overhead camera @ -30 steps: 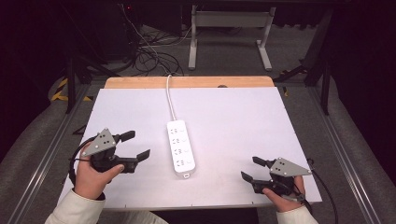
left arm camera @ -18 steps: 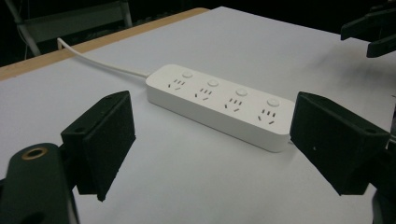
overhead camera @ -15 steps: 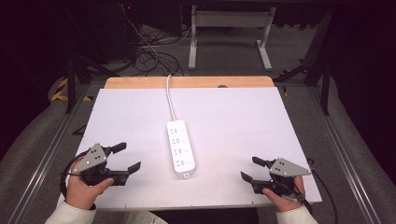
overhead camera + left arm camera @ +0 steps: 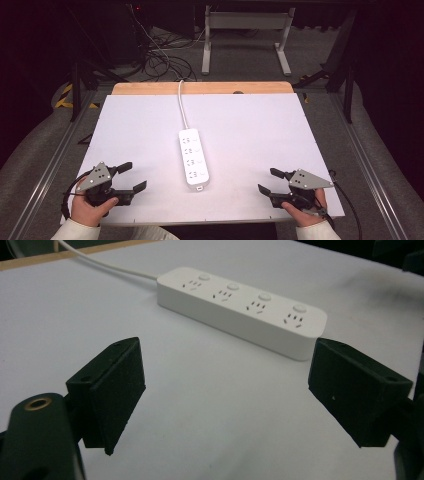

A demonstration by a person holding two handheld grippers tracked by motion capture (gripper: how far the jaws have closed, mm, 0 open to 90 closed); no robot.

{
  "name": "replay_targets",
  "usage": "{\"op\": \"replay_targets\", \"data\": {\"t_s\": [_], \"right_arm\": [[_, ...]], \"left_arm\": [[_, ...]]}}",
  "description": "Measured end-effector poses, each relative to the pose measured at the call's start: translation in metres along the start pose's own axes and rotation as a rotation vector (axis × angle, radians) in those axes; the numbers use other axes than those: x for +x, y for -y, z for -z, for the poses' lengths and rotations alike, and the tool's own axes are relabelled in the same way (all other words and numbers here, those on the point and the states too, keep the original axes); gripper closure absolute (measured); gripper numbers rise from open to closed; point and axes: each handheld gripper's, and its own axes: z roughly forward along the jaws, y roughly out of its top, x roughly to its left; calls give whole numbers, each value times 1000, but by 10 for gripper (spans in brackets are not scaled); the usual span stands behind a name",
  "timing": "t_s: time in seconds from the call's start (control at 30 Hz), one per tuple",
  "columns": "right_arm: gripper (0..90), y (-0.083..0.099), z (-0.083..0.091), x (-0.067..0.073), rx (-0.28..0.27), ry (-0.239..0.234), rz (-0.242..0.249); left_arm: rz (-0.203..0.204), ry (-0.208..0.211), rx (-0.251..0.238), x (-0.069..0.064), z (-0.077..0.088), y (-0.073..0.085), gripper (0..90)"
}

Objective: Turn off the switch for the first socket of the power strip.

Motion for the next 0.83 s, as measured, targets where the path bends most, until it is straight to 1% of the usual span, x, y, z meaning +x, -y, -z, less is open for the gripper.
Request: {"op": "replay_targets", "data": {"t_s": [0.03,0.07,0.1,0.13,0.17,0.27,0.37,0.4,0.43,0.47,0.5,0.53,0.57,0.63,0.83], "right_arm": [[302,0,0,0,0,-2,-1],[302,0,0,0,0,-2,-2],[302,0,0,0,0,-1,-3],[302,1,0,-1,1,-1,-1],[302,1,0,-1,3,-2,-1],[302,1,-1,0,5,-3,-2],[302,1,-1,-1,6,-4,0],[302,2,-1,-1,7,-3,-1],[302,2,-1,-1,9,-3,1],[302,2,-1,-1,9,-3,-1],[301,2,-1,-2,10,-4,-1],[302,2,-1,-2,12,-2,0],[302,2,0,-2,12,-2,0],[302,2,-1,-1,13,-3,-2],[301,3,-1,-2,14,-5,-6]], "left_arm": [[-5,-5,10,-1,-1,2,153],[-20,-6,16,-2,-1,5,153],[-28,2,15,-3,-2,6,150],[-25,17,16,-4,-3,8,150],[-39,15,22,-4,-4,10,151],[-31,23,24,-5,-6,13,157],[-28,15,28,-4,-6,13,160],[-7,18,27,-5,-6,14,160],[4,15,25,-5,-7,14,160],[30,21,26,-4,-7,14,160],[50,16,24,-3,-7,13,162],[77,24,20,-2,-7,13,163],[90,19,14,-2,-7,14,163],[75,12,18,-1,-7,13,164],[51,-6,8,-1,-6,12,161]]}}
